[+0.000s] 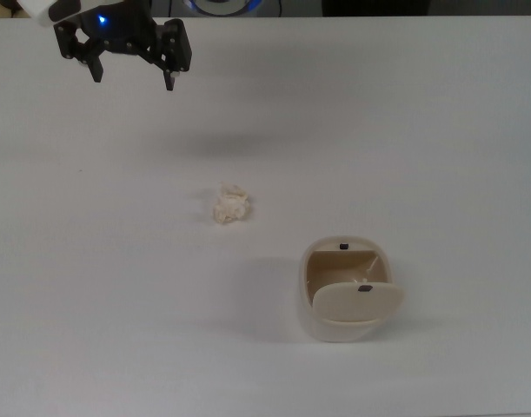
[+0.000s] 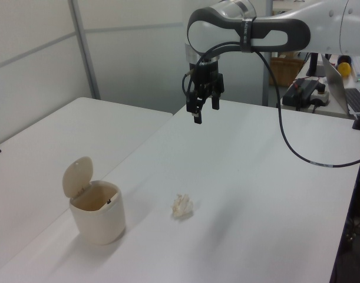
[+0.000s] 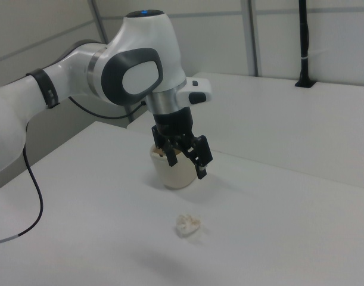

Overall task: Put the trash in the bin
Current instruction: 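Lower the gripper down onto the crumpled white paper ball, then close the gripper on the paper ball and lift it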

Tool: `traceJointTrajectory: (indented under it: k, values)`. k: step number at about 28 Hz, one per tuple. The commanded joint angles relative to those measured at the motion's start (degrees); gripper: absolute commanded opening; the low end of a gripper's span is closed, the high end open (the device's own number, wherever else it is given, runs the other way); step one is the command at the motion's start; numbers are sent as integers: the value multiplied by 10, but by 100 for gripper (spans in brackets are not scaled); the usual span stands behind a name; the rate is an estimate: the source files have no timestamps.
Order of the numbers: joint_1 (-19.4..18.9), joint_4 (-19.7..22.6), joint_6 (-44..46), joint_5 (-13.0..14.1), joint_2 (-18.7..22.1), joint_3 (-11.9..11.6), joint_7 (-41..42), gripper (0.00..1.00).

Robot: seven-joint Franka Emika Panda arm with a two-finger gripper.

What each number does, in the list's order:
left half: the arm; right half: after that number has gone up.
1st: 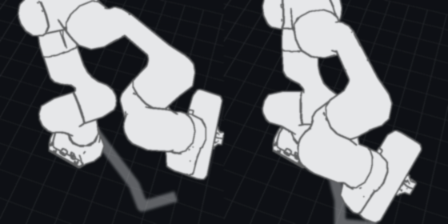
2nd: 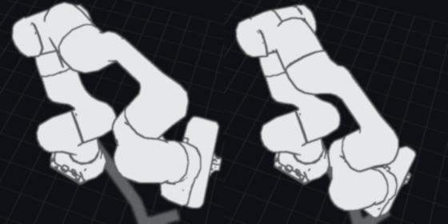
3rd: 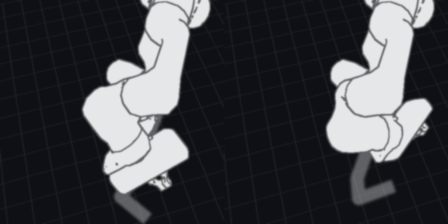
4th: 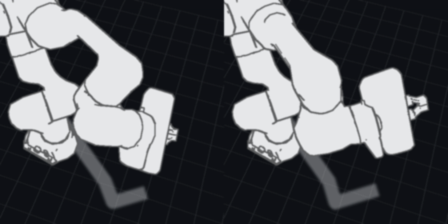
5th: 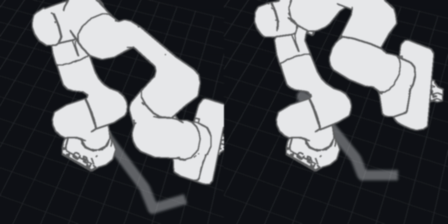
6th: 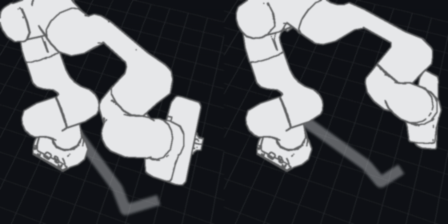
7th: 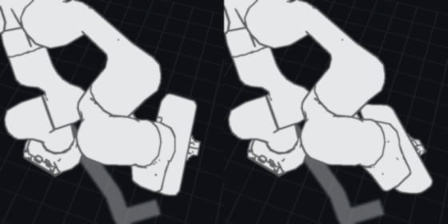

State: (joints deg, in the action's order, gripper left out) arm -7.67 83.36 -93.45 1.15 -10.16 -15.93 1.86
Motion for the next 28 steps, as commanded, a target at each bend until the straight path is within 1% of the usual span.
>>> traceJointTrajectory:
  k: [1,5,6,9,11,14,15,16,18,20,21,22,23,25,26,28]
  values:
    - [-3,14,-9,19,3,5,1,100]
    - [-9,15,-10,18,-6,8,8,100]
    - [-9,15,-9,18,-19,13,10,100]
    - [-9,15,-10,13,-30,27,26,100]
    - [-9,15,-10,11,-53,32,62,100]
    - [-9,16,-10,11,-69,42,110,100]
    - [-9,17,-10,11,-77,47,125,100]
    - [-9,20,-13,11,-93,56,148,100]
    - [-9,20,-16,7,-114,67,158,100]
    - [-10,19,-23,-6,-139,81,158,100]
    - [-11,20,-41,-31,-161,99,152,100]
    - [-13,20,-51,-43,-171,107,150,99]
    - [-13,21,-60,-52,-179,113,147,94]
    - [-13,22,-74,-60,-193,118,134,84]
    - [-15,22,-86,-62,-202,118,123,71]
    - [-14,23,-91,-60,-203,118,124,51]
